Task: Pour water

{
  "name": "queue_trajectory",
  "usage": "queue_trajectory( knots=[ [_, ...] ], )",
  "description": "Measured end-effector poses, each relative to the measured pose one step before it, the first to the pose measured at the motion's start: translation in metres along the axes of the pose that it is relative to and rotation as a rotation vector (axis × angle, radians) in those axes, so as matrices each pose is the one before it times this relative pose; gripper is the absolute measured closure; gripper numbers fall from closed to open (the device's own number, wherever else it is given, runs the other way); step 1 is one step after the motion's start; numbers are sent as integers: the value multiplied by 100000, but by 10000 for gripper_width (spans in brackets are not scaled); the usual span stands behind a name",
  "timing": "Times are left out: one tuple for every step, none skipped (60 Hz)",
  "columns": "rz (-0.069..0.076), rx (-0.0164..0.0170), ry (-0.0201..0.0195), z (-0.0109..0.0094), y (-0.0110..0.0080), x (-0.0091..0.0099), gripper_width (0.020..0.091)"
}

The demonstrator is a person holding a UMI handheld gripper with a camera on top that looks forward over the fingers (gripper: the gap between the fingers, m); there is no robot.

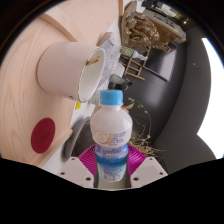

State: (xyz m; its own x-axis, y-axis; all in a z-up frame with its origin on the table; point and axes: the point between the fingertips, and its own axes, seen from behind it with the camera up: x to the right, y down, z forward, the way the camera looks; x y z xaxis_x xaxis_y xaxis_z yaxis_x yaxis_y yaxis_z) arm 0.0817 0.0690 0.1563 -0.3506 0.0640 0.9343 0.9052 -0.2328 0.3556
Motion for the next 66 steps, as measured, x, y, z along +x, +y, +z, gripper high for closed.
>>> queue_trajectory(
  knots=[
    [-9,371,-55,101,-137,-6,747],
    [-149,274,81,31,-46,10,748],
    [-31,176,-67,24,-22,-11,748],
    [387,41,-143,23,12,-21,749],
    [802,-73,-200,24,40,-29,749],
    [1143,-76,-279,30,47,-51,748],
    [1313,190,-190,9,42,-13,748],
    [1644,135,-319,42,6,9,748],
    [1867,142,-240,18,23,60,748],
    [2229,47,-314,24,44,67,748],
    [2624,-7,-498,-8,48,56,748],
    [3093,-45,-637,-177,55,51,748],
    [4097,258,-1409,-71,69,59,746],
    [4873,-102,-1189,-62,86,36,748],
    [5410,-350,-1046,-88,119,118,747],
    [5798,-517,-923,-81,138,182,747],
    [6083,-511,-1117,-124,123,167,746],
    [6442,-428,-1359,-148,68,123,747],
    [6741,-375,-1365,-149,45,187,748],
    [6427,-812,33,-212,-62,221,748],
    [7360,-304,-1992,-35,81,426,747],
    [7212,-292,-1648,-130,-11,110,747],
    [6845,-238,-1901,-104,-76,75,746],
    [6711,-450,-1757,-81,-32,58,745],
    [6563,-702,-1416,-94,35,122,743],
    [6673,-695,-1576,-80,50,47,743],
    [6784,-610,-2031,-66,32,-102,744],
    [6736,-599,-2230,-31,60,-188,743],
    [6451,-611,-1906,13,92,-116,743],
    [6117,-777,-1562,23,174,-63,744],
    [5514,-599,317,-256,153,-707,745],
    [5105,-802,-2430,343,361,370,745],
    [5282,-970,-1685,179,356,-41,744],
    [4954,-867,-1514,163,364,-93,744],
    [4467,-853,-1334,177,386,-34,745],
    [4121,-869,-1259,181,424,-68,745],
    [3814,-816,-1392,190,429,-121,744],
    [3450,-582,-1319,196,433,-135,745],
    [2913,-516,-1171,217,420,-98,744],
    [2906,-609,131,-1,558,-786,744],
    [1965,-286,-1170,308,451,73,740],
    [1659,84,-968,338,457,46,740],
    [1530,-256,-984,276,376,-21,740],
    [1148,-279,-835,225,393,-31,740],
    [857,-288,-650,233,401,-36,740],
    [829,-279,-516,243,393,-31,740],
    [846,-328,-421,211,371,-31,741],
    [904,-360,-187,67,381,-63,740],
    [678,-348,-385,278,441,-28,740],
    [1004,-363,-260,204,340,-252,732],
    [996,-366,-300,247,398,-33,732],
    [1091,-350,-326,218,377,-43,733],
    [1087,-326,-254,207,350,0,734],
    [1053,-272,-204,229,335,-2,732],
    [955,-316,-192,160,318,44,727],
    [688,-494,-284,-8,358,117,726],
    [625,-226,-139,-48,154,-102,717],
    [93,2508,-130,29,-353,-2,714],
    [-237,790,47,37,14,18,714],
    [-255,52,-64,1,152,-53,706],
    [-449,747,-85,-7,-38,-67,701],
    [-483,26,99,-27,94,-12,690],
    [-36,193,-86,-188,-195,97,684],
    [-41,211,204,32,95,28,675],
    [23,-50,269,3,101,17,666],
    [5,75,101,-24,64,-22,656]
  ],
)
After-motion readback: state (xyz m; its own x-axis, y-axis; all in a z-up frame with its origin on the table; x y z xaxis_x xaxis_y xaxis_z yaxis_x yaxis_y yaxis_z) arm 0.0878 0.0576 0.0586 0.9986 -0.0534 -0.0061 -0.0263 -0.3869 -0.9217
